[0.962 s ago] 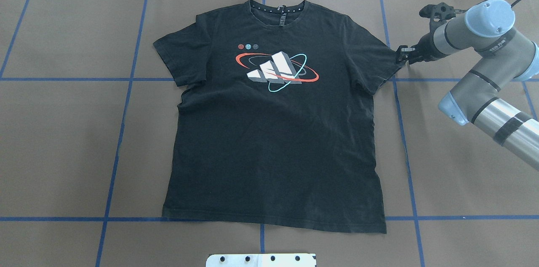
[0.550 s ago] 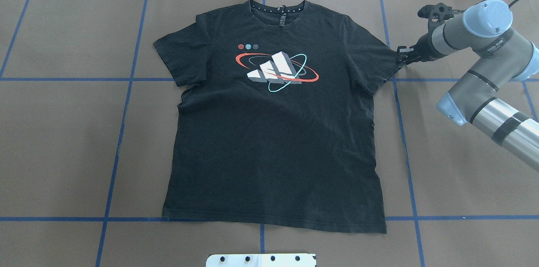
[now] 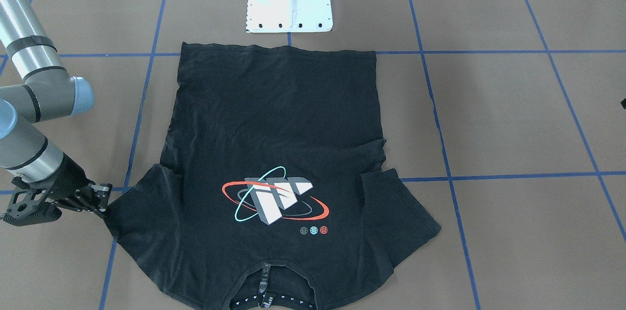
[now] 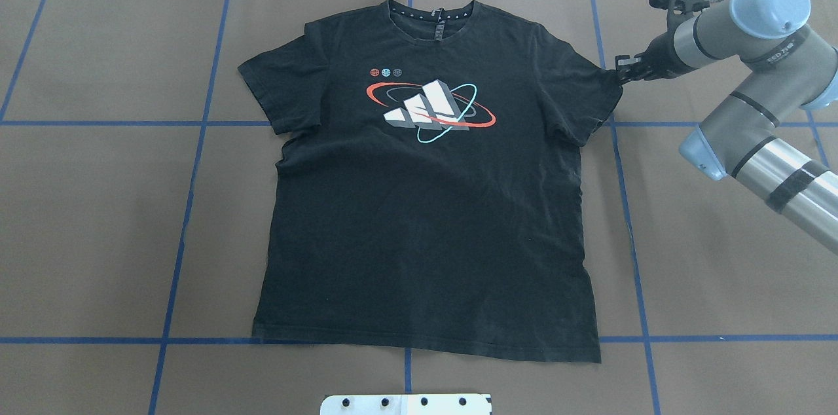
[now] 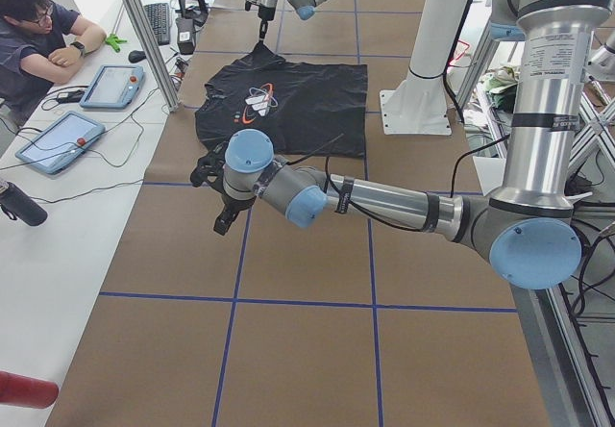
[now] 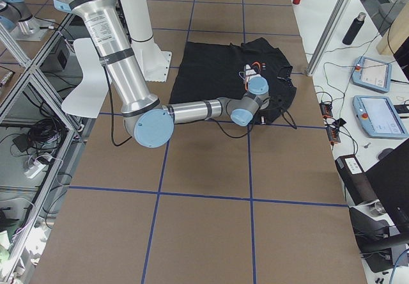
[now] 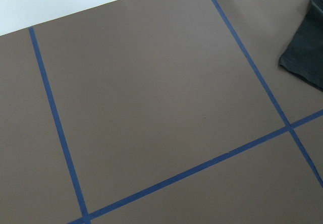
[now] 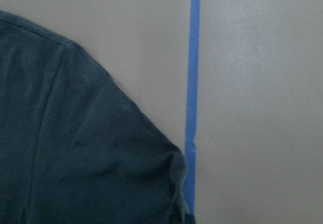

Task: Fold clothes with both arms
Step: 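Move the right gripper to the black t-shirt's sleeve farthest from the robot, then drag the sleeve with the right gripper inward over the shirt body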

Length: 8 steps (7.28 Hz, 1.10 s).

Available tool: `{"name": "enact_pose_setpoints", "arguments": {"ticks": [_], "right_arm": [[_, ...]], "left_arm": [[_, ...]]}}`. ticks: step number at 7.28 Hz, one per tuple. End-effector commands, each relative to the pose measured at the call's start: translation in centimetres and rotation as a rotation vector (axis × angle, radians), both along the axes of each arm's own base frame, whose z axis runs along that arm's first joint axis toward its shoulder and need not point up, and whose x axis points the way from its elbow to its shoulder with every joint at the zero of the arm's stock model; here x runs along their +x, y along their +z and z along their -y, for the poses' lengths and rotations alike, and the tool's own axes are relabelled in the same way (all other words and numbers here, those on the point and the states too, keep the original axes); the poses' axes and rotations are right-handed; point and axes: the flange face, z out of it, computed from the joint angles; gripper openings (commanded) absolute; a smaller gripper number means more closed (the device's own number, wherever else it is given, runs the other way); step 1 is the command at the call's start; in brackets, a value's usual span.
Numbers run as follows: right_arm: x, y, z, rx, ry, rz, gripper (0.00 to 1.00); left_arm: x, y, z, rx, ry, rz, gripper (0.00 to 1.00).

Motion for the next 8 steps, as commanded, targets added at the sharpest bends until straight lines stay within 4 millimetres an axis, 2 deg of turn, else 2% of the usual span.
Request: {"name": "enact_pose_setpoints", "arguments": {"ticks": [1,4,5,6,7,8], "right_arm": [[-1.7,-6.4,2.5,-0.045,0.027,0.022,0.0],[-10.6,-16.0,2.7,-0.085,0.037,-0.05,0.0],[-13.1,-17.0,2.0,-0.097,0.066,-0.061,0.0],[-16.0,-18.8,2.2,-0.113,0.078,-0.058,0.0],[-18.5,-19.2,2.0,-0.117,0.087,-0.075,0.0],[-19.3,-18.9,1.7,-0.105,0.099,-0.091,0.0]], "left_arm": [[0.1,0.0,0.0,0.0,0.001,0.0,1.0],[0.0,0.1,-0.2,-0.001,0.003,-0.001,1.0],[0.1,0.2,-0.3,-0.001,0.005,0.0,1.0],[0.1,0.4,-0.3,-0.001,0.006,0.001,1.0],[0.1,0.3,-0.4,0.001,0.007,0.001,1.0],[0.1,0.3,-0.4,0.001,0.007,0.001,1.0]]}}
